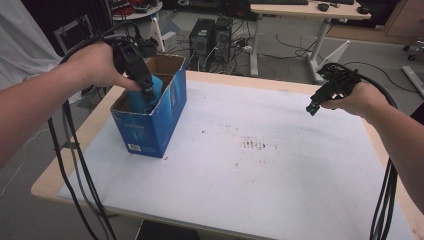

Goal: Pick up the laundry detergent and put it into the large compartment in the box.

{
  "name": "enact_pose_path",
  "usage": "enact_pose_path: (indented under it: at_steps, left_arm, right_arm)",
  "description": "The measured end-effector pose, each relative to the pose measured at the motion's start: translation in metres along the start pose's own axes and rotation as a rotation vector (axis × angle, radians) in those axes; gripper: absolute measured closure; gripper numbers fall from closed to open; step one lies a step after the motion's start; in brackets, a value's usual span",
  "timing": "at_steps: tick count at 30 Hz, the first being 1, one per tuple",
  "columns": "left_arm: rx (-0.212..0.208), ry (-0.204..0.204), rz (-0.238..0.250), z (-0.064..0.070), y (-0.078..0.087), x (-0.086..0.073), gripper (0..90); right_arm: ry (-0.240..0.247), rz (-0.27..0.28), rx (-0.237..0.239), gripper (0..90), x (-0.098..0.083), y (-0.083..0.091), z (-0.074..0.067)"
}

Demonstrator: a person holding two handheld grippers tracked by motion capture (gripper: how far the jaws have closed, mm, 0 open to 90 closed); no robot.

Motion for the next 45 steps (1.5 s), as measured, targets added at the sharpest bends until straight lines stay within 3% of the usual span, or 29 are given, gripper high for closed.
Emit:
enact_pose_path:
  at_steps: [10,19,39,45]
  left_arm:
    - [0.005,-0.003,-0.003,-0.004,-0.009,-0.003,37.2]
    - [0.026,-0.018,0.023,-0.008,-0.016,-0.004,37.3]
    - [0.043,-0.042,0.006,-0.007,-0.03,-0.009,37.2]
    - [0.037,-0.033,0.012,-0.006,-0.033,-0.009,37.2]
  right_arm:
    - [-0.003,-0.002,0.0,13.6,0.0,-0.001,-0.002]
    - [-0.002,-0.004,0.0,13.6,-0.001,-0.002,-0.002]
    - [-0.003,-0.004,0.002,13.6,-0.003,-0.002,-0.002]
    - [-0.007,-0.004,0.002,13.6,-0.004,-0.002,-0.001]
Point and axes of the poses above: each handheld gripper's, and its own axes: y roughly backward along the jaws, x roughly out of its top, z roughly to its right, the point moved 7 cm from there along -y, roughly forward along the jaws
